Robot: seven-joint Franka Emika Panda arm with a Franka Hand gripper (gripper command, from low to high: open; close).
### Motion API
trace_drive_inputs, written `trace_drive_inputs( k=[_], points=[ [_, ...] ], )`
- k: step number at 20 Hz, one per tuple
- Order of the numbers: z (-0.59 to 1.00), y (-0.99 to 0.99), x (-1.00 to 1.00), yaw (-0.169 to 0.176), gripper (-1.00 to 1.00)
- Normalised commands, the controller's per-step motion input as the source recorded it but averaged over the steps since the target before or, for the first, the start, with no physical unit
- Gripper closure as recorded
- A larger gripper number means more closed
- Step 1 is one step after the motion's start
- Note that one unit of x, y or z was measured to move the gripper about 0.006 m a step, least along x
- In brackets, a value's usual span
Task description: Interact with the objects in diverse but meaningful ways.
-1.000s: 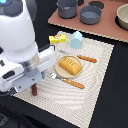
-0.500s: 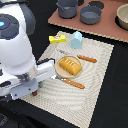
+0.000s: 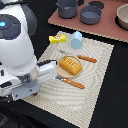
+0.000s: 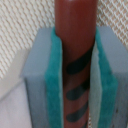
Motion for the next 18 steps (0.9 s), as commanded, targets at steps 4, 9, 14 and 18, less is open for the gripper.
trace_drive_inputs(
  k=[4, 9, 14, 18],
  points=[
    [1.0, 0.67, 0.0, 0.153, 1.0],
    [1.0, 0.69, 0.0, 0.15, 1.0],
    [1.0, 0.75, 0.02, 0.123, 1.0],
    [1.0, 0.83, 0.03, 0.091, 1.0]
  ],
)
